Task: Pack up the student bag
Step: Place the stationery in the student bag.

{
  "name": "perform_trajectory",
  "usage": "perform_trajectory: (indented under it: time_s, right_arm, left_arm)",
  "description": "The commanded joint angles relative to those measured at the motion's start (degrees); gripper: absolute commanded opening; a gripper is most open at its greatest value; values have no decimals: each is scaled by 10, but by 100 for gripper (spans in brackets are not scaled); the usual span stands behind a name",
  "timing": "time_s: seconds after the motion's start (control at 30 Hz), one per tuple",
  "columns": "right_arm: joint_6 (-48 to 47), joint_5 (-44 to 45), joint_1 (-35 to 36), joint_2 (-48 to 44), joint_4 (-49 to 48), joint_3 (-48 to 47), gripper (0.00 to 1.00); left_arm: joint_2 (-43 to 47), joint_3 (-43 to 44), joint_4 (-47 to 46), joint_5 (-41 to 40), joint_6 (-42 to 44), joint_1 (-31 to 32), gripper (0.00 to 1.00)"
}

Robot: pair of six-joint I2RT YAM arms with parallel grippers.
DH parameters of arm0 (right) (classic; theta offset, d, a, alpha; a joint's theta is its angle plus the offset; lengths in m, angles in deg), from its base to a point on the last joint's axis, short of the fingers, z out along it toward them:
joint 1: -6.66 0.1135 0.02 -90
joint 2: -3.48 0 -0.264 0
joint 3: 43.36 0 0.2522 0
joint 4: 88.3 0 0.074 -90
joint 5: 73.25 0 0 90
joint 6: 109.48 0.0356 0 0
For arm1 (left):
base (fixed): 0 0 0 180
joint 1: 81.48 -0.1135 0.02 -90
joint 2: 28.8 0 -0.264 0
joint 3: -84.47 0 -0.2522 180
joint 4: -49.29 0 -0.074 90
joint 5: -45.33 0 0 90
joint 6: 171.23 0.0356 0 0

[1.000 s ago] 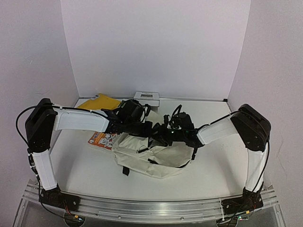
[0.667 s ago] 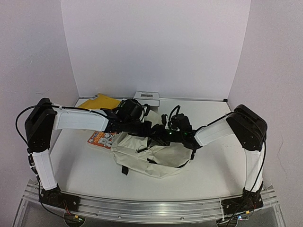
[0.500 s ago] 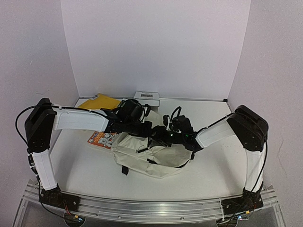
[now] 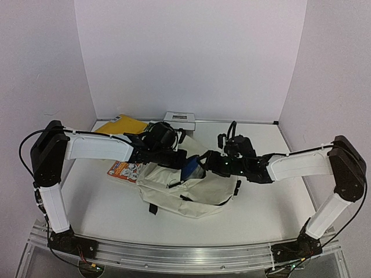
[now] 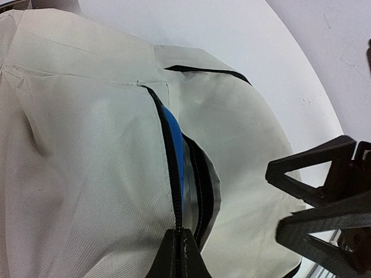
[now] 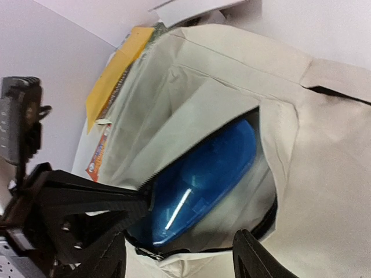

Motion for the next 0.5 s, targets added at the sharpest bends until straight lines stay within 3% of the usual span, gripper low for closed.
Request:
perform_trajectory:
  time_s: [0.0,0.47]
  right_arm:
    - [9,21,3,24,84,0,61]
    - [27,-1,-18,147,85,-77,49]
  left_arm:
    - [6,25,-12,12,10,2,0]
    - [18,12,-10,14,10,3,0]
